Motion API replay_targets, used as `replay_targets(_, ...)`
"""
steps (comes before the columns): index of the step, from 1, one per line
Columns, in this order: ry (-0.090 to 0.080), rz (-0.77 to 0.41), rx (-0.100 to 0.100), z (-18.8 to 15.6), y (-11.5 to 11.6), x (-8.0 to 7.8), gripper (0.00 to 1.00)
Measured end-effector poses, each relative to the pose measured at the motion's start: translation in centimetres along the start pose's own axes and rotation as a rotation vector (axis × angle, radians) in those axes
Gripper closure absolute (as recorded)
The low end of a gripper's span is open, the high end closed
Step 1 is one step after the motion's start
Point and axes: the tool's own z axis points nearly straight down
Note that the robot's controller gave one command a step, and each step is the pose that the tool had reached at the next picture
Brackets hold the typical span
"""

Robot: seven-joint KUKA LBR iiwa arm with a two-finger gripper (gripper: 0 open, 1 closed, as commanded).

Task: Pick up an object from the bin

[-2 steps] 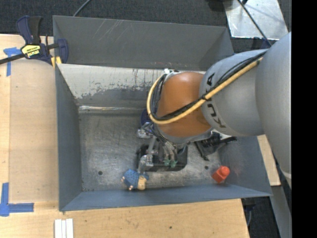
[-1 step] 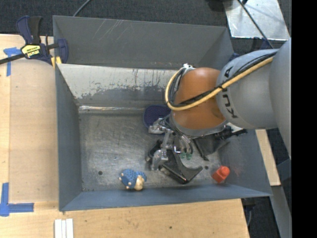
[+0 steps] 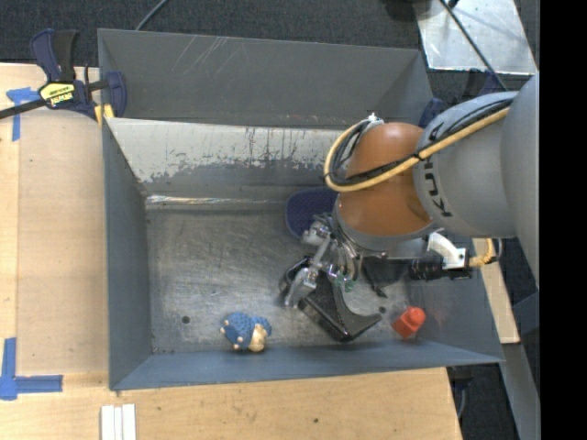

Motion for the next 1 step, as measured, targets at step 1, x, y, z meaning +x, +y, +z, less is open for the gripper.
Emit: replay_targets(1, 0.001, 0.002, 0.002, -0.06, -0.10, -0.06, 1.00)
